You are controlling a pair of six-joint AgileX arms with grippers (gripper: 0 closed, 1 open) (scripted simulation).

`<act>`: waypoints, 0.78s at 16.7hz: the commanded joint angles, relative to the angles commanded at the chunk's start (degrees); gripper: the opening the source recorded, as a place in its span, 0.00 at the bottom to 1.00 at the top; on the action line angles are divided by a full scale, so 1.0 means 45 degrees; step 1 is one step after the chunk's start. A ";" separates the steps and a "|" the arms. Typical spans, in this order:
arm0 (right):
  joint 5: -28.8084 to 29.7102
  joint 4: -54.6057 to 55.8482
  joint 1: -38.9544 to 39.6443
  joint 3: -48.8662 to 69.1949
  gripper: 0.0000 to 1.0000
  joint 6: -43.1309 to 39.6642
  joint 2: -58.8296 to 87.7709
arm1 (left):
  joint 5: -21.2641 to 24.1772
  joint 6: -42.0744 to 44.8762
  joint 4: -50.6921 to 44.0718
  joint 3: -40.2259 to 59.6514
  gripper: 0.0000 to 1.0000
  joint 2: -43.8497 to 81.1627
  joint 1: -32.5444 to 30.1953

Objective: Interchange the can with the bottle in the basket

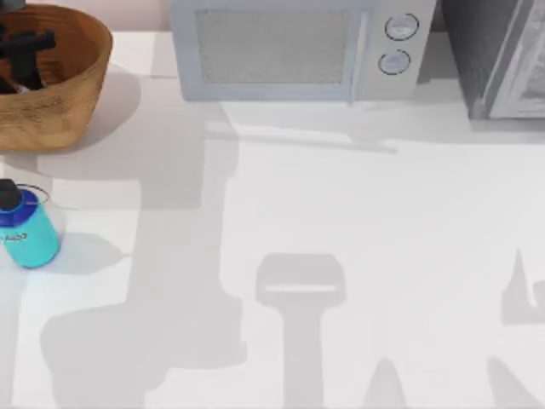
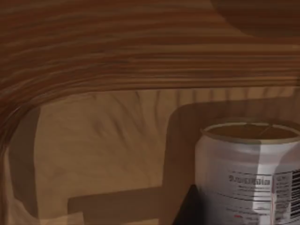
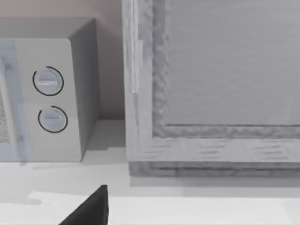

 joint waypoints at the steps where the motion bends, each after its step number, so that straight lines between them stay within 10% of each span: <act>1: 0.0000 0.0000 0.0000 0.0000 1.00 0.0000 0.0000 | 0.0000 0.0000 0.0000 0.0000 0.00 0.0000 0.0000; 13: 0.0000 0.0000 0.0000 0.0000 1.00 0.0000 0.0000 | -0.0451 -0.0445 0.0537 -0.2015 0.00 -0.2499 -0.0036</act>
